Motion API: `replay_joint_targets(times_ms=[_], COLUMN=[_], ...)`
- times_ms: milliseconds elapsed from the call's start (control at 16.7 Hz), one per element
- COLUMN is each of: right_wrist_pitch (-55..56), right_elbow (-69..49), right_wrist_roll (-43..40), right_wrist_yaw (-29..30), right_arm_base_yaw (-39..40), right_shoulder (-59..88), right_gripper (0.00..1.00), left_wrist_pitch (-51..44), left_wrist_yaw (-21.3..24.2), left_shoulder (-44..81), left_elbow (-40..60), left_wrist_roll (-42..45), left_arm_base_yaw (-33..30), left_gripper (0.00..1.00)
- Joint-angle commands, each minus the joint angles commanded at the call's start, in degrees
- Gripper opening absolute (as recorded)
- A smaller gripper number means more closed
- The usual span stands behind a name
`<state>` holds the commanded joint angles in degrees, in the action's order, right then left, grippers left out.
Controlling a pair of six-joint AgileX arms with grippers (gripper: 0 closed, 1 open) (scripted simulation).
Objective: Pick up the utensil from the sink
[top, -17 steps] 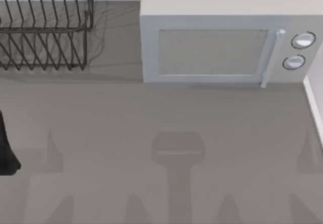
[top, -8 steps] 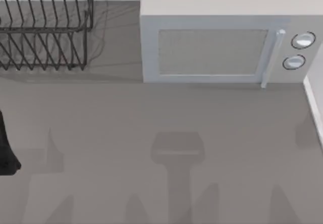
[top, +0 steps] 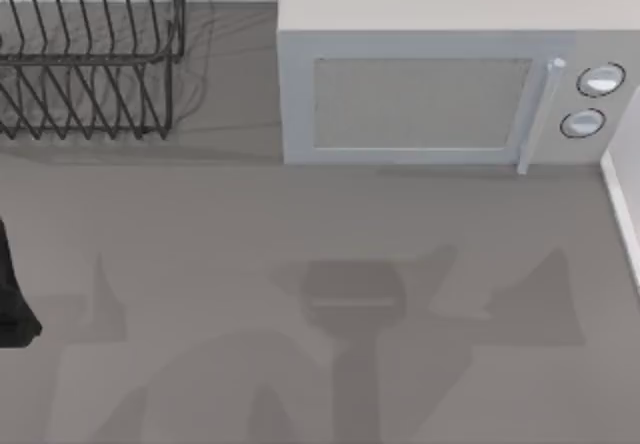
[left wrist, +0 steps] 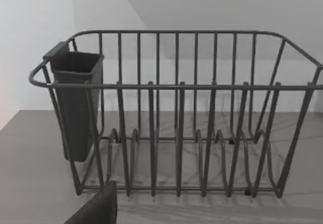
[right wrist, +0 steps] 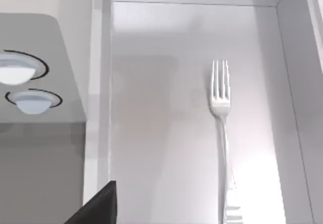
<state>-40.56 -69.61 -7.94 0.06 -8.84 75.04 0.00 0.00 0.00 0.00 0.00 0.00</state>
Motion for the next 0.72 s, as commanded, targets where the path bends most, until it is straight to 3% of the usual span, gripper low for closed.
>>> replay_joint_targets(times_ms=[420, 720], right_wrist_pitch=[-22.1, -33.6], right_elbow=[-37.9, -57.8], right_wrist_roll=[-4.3, -6.6], right_wrist_yaw=[0.1, 0.3], right_arm_base_yaw=[-4.7, -7.0], right_shoulder=[40.7, 62.2], right_gripper=[1.0, 1.0], left_wrist_pitch=[0.0, 0.0], left_wrist_yaw=[0.0, 0.0], left_shoulder=[0.0, 0.0], left_elbow=[0.0, 0.0], left_wrist_roll=[0.0, 0.0], left_arm_base_yaw=[0.0, 0.0], left_gripper=[1.0, 1.0])
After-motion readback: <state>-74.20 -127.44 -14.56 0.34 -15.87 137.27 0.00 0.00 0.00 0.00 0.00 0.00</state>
